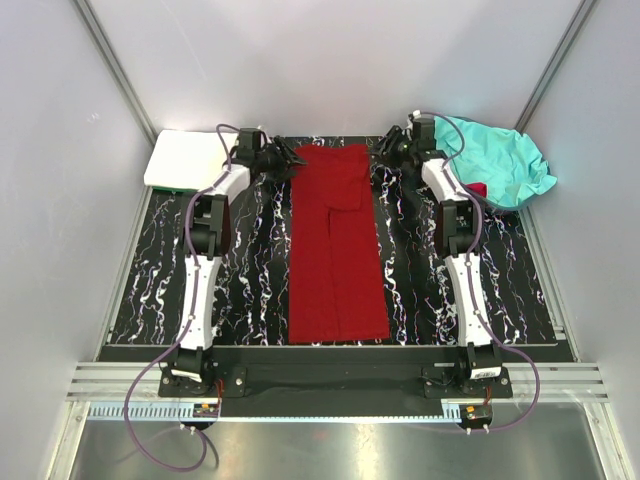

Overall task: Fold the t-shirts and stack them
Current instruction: Fold the tshirt

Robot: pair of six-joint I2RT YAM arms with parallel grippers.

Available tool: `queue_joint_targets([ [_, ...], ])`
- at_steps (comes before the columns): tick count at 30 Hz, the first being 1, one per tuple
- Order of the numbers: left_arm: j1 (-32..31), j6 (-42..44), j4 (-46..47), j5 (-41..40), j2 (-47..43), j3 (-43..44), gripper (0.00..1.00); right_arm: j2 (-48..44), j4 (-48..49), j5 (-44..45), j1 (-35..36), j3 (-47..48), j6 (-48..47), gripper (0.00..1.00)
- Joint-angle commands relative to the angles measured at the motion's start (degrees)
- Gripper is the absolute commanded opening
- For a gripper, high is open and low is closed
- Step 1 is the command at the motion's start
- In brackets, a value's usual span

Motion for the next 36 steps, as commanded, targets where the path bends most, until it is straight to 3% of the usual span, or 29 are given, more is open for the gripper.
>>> queue_joint_targets([
  [1,-0.08,6.11,-5.54,0.07,-7.85,3.55,0.61,-2.69,-4.52,3.33,-0.77,6.15,-2.65,0.57],
  [4,-0.34,13.31,-13.80,-4.49,-13.20,5.32,0.69,-6.54,-13.21,7.37,-1.38,8.62,-5.64,0.71],
  [8,-1.92,22.56,-22.33,-14.59,-23.48,-2.04,0.82,-18.99,-26.28,12.73,-1.82,0.91,-10.90,0.88],
  [11,-2.62,25.56,-25.59,-17.86,-31.74,-11.71,0.81,-25.78,-32.47,13.71,-1.82,-9.45,-13.19,0.88],
  [14,-4.28,23.99,-25.70,-17.17,-42.28,-25.76,0.76,-40.07,-35.47,11.70,-1.56,-26.40,-14.52,0.87],
  [17,-8.75,24.95,-24.38,-18.21,-54.67,-45.85,0.74,-54.04,-32.24,8.36,-0.51,-51.92,-16.01,0.85],
  [24,-18.61,14.34,-23.32,-14.88,-79.20,-73.74,0.67,-80.62,-29.94,3.00,8.79,-85.91,-15.24,0.73],
  [29,-21.61,7.47,-24.46,-14.26,-86.33,-84.92,0.61,-96.51,-22.40,2.46,19.35,-106.73,0.46,0.63],
  [32,-22.48,4.57,-22.80,-12.51,-87.48,-88.53,0.54,-103.38,-20.80,3.52,20.59,-113.43,5.24,0.56],
  [36,-25.73,1.49,-19.81,-12.07,-86.44,-91.89,0.53,-106.05,-21.41,4.13,20.76,-116.27,6.22,0.53],
])
